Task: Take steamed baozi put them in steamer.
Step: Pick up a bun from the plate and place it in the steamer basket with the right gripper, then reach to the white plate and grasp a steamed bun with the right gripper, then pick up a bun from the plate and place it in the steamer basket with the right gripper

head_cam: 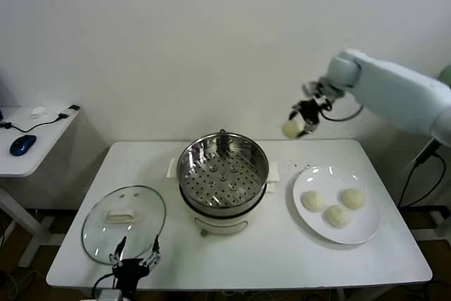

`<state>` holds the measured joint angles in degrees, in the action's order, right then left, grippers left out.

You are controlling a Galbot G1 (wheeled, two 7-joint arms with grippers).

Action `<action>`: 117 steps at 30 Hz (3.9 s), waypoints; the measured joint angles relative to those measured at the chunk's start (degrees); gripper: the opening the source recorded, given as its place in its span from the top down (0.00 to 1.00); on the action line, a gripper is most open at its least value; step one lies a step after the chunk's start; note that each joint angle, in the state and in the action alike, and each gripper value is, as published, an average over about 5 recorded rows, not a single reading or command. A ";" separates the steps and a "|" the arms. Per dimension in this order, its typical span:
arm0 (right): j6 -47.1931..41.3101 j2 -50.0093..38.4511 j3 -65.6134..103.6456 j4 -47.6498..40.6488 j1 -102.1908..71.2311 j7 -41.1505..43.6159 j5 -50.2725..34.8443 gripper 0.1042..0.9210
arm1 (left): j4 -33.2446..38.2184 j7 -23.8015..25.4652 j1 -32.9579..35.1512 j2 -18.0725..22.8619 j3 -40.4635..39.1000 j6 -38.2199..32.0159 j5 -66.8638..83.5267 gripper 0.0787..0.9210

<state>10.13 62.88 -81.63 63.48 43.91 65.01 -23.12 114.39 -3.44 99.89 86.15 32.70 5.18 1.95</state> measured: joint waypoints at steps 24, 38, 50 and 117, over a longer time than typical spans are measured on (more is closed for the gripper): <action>31.94 19.33 7.63 -17.88 -15.34 -9.03 34.38 0.32 | -0.76 -0.52 0.71 -0.15 -2.69 -2.04 -2.20 0.12; 36.73 22.26 10.00 -25.22 -19.69 -11.75 38.42 0.14 | -1.06 -0.62 0.28 -0.55 -2.77 -2.11 -1.88 0.12; 30.49 15.56 0.53 -16.04 -8.10 -7.43 18.04 0.12 | -0.33 -0.76 0.54 -0.56 -2.98 -1.86 -2.08 0.12; -21.23 -18.50 -8.72 3.68 -12.53 -12.83 -9.04 0.30 | -1.27 -1.19 0.86 -0.20 -4.98 -2.56 -2.89 0.12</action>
<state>-11.10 44.38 -90.34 67.16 31.38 52.18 -32.16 113.12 -4.63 100.75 85.95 27.73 2.62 -0.93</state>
